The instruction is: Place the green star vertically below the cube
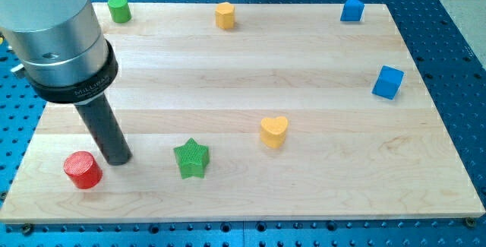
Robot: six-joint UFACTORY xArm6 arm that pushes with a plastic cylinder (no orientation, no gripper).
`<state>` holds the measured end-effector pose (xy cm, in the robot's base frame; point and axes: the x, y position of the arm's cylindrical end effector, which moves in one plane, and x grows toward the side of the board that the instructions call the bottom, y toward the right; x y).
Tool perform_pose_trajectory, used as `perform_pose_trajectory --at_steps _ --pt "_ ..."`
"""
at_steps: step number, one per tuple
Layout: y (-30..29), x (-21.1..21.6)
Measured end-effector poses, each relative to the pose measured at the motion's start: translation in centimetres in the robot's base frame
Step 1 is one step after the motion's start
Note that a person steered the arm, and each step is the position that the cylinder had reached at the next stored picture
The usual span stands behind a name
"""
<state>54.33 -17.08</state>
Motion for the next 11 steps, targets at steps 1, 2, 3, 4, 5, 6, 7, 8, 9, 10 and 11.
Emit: perform_pose_trajectory --at_steps 1,2,3,4,5,6,7,8,9,10,11 --pt "-0.1 1.2" --pt "6.7 3.0" --pt "7.9 0.7" --pt "9.0 0.2" --pt "22.4 3.6" --pt "27.9 5.7" --pt "19.0 3.6" --pt "24.7 2.0" --pt "33.6 2.6" --pt "28.2 0.3" --pt "34.7 -1.6"
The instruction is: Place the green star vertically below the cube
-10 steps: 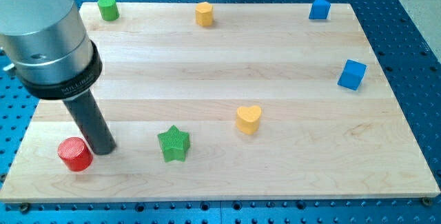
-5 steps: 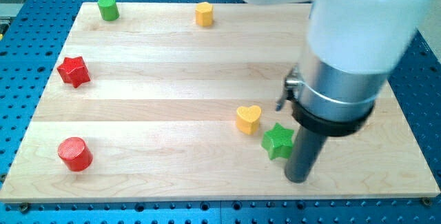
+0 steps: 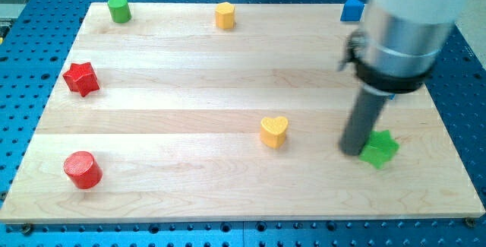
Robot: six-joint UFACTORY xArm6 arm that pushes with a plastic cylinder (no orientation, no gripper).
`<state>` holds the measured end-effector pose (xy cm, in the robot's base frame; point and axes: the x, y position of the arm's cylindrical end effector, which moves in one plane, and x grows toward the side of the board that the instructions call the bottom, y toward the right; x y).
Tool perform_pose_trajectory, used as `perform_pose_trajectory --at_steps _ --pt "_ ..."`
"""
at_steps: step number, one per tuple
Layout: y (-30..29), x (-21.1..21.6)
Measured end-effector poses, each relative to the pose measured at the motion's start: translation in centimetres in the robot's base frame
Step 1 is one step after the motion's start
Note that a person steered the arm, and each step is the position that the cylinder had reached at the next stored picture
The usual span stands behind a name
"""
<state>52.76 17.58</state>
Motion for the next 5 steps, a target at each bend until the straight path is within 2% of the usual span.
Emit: perform_pose_trajectory --at_steps 1,4,5 --pt "1.5 1.4" --pt "6.2 -0.1" --pt "12.7 -0.1"
